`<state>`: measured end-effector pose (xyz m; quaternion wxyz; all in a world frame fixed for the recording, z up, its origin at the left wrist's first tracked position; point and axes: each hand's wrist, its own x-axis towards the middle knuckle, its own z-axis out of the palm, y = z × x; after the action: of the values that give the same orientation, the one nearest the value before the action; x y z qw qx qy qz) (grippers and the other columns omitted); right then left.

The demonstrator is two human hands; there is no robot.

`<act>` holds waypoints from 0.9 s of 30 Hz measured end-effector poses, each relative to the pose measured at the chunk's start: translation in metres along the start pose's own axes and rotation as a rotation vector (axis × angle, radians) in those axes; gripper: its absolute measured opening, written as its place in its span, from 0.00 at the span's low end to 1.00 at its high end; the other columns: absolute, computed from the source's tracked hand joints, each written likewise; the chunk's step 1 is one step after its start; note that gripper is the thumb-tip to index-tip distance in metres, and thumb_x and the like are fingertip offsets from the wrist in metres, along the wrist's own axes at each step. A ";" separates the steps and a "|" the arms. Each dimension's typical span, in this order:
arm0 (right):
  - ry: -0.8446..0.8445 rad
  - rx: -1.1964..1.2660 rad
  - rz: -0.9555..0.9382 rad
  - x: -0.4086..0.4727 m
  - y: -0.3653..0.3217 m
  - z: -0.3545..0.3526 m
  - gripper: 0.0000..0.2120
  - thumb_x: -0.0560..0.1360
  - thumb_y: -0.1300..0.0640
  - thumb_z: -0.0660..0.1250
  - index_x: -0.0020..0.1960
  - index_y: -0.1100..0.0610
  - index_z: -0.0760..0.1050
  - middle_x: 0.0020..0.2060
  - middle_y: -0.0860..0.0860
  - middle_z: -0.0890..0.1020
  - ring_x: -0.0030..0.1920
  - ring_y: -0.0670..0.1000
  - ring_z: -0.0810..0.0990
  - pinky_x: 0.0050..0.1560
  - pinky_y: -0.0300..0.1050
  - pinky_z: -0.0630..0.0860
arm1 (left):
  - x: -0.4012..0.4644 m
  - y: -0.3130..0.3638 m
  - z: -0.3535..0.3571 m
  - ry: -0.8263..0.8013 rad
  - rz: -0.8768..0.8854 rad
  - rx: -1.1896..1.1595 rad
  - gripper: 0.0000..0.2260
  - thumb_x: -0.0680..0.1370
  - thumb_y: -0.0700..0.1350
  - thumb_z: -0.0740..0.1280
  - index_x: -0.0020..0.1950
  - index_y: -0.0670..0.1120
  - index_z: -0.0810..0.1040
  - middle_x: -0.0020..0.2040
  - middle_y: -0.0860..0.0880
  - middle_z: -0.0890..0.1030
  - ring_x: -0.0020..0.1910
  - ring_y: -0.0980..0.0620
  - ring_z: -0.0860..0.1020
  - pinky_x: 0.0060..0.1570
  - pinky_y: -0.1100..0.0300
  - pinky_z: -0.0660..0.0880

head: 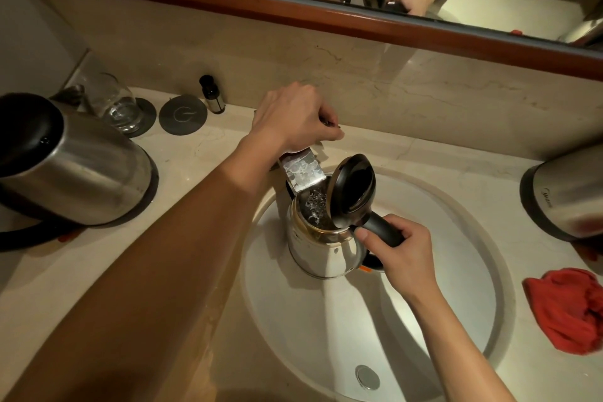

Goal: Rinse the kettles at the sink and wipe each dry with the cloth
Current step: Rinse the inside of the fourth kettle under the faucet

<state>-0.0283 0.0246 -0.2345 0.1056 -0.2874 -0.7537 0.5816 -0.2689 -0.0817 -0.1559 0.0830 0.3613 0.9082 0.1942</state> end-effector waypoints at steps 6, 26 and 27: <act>0.011 -0.006 -0.006 0.000 0.000 0.000 0.19 0.61 0.40 0.74 0.29 0.54 0.73 0.23 0.43 0.71 0.28 0.43 0.67 0.31 0.34 0.64 | 0.001 -0.001 0.000 0.000 -0.001 -0.004 0.10 0.73 0.61 0.71 0.48 0.57 0.86 0.45 0.59 0.85 0.47 0.54 0.80 0.47 0.56 0.71; 0.061 -0.026 0.004 0.003 -0.005 0.003 0.21 0.65 0.46 0.77 0.32 0.64 0.75 0.24 0.46 0.72 0.28 0.43 0.68 0.31 0.34 0.65 | 0.001 -0.001 0.002 0.021 0.007 0.001 0.11 0.74 0.62 0.71 0.49 0.58 0.86 0.47 0.58 0.85 0.48 0.54 0.79 0.46 0.57 0.65; 0.061 -0.031 0.001 0.003 -0.005 0.003 0.21 0.65 0.47 0.77 0.33 0.64 0.76 0.24 0.48 0.72 0.28 0.44 0.68 0.31 0.34 0.65 | 0.001 -0.001 0.002 0.023 0.006 0.002 0.11 0.74 0.62 0.70 0.49 0.58 0.86 0.46 0.58 0.85 0.48 0.54 0.79 0.46 0.57 0.65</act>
<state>-0.0336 0.0235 -0.2314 0.1236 -0.3072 -0.7590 0.5606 -0.2696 -0.0811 -0.1577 0.0717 0.3622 0.9081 0.1975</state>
